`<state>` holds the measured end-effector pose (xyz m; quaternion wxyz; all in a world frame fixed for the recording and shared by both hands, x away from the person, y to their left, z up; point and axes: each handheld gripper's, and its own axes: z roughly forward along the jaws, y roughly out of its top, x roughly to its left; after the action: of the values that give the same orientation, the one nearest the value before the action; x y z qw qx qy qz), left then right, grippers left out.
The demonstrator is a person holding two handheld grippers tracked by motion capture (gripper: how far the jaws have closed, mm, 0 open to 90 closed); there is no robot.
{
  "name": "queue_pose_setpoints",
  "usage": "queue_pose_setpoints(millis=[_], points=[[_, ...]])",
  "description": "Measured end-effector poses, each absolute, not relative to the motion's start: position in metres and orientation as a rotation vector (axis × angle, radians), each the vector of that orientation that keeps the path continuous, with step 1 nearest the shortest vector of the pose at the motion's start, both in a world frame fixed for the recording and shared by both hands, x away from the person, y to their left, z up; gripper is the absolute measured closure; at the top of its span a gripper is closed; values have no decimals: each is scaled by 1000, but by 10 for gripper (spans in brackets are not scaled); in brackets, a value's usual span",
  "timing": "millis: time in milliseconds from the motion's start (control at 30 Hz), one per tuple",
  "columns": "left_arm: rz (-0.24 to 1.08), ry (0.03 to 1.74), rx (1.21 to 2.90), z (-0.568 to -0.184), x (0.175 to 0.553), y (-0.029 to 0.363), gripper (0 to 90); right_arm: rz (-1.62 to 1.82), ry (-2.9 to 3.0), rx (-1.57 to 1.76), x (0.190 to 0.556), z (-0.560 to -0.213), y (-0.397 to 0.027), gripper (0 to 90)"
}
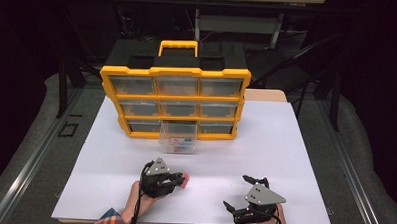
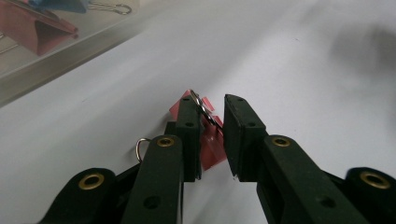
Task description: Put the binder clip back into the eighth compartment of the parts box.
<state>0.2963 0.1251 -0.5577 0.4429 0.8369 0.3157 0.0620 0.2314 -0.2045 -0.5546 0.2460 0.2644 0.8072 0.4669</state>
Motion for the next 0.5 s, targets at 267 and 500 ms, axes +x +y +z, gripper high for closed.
queue_pose_setpoints(millis=[267,500], points=[[128,786,2049,-555,296,124,816,1274,2203,721,232,-555,-204,9],[62,768,1989,-554,296,125,883,1272,2198,720,231,-554,-205,9]])
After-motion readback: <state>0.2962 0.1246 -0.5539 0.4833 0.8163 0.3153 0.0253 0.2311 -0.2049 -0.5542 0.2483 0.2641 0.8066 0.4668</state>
